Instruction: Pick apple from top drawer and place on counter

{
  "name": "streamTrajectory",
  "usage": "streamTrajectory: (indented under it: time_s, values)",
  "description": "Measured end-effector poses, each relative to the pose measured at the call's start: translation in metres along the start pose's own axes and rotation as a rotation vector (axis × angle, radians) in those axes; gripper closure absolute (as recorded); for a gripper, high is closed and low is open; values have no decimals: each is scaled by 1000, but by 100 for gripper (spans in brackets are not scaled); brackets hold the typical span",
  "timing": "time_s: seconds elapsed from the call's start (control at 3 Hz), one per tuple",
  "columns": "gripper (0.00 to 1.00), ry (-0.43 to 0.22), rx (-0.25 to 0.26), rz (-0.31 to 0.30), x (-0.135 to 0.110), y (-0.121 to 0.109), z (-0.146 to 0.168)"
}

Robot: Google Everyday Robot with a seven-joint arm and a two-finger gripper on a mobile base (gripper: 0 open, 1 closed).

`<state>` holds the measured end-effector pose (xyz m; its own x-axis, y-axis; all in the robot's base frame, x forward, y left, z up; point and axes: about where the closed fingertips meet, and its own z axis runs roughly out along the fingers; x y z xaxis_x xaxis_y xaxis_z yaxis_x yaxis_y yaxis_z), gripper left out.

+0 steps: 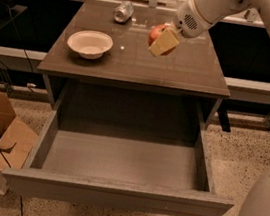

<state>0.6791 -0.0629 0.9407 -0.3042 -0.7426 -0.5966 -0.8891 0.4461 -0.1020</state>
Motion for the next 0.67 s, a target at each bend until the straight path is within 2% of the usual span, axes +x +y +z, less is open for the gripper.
streamTrajectory:
  time_s: [0.33, 0.67]
  values:
    - [100, 45, 5, 39, 18, -23, 15]
    - [95, 82, 0, 78, 35, -42, 38]
